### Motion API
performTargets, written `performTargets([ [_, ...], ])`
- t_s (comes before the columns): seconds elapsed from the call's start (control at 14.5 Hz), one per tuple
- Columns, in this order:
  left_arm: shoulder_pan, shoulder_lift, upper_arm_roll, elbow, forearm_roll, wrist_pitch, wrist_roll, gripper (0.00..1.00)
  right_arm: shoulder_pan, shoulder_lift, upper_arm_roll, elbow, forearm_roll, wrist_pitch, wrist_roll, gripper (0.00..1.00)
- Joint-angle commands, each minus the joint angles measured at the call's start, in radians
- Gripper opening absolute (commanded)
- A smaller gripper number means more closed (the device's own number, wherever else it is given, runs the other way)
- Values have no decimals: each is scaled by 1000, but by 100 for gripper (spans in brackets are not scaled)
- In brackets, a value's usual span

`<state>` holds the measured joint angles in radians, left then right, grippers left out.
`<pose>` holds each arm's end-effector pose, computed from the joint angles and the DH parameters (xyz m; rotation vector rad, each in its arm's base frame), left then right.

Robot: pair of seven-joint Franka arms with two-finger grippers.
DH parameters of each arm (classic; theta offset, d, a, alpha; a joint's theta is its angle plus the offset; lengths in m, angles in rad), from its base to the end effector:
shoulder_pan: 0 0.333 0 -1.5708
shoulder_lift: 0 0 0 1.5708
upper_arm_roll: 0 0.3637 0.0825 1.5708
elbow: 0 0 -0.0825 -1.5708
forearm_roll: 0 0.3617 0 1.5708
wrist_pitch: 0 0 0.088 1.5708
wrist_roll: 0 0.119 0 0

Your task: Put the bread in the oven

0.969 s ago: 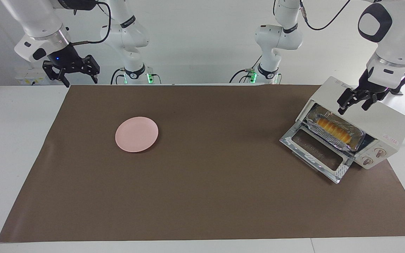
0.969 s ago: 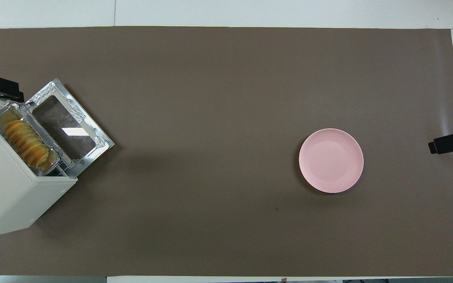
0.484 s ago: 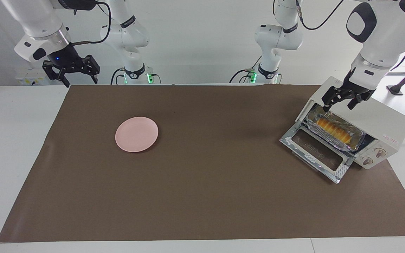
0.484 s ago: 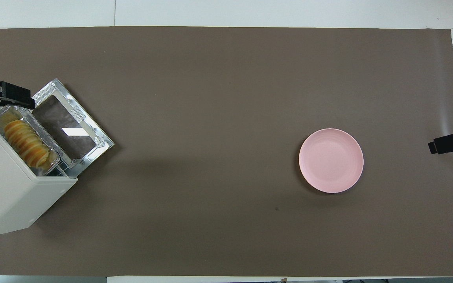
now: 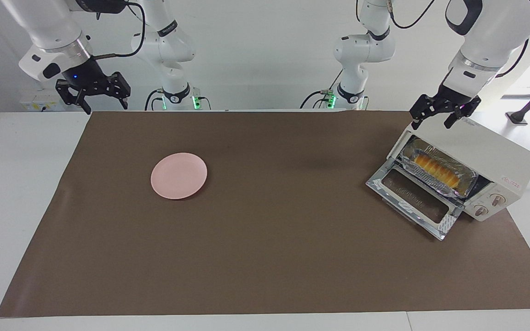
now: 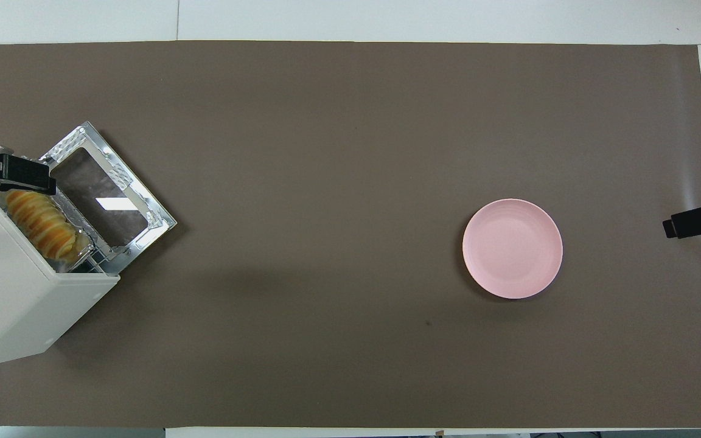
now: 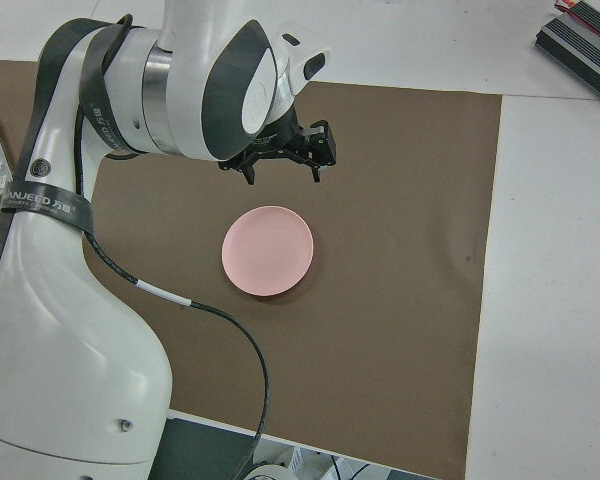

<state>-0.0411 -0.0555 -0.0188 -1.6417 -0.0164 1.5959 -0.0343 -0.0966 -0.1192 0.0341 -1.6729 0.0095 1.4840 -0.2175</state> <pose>0.5132 -0.0330 0.6595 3.1255 -0.0395 0.0140 0.4776 -0.0274 0.6677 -3.1152 -0.2421 0.1068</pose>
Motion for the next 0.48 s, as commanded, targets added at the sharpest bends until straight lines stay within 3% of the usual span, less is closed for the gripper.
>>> performTargets([
  [0.0,10,-30,-23,-44,12,13,-12,100,-12,-2,12,2,-13,-14,-3,100],
  [0.42,13,-24,-32,-24,12,-34,-1,100,-12,-2,12,2,-13,-14,-3,100],
])
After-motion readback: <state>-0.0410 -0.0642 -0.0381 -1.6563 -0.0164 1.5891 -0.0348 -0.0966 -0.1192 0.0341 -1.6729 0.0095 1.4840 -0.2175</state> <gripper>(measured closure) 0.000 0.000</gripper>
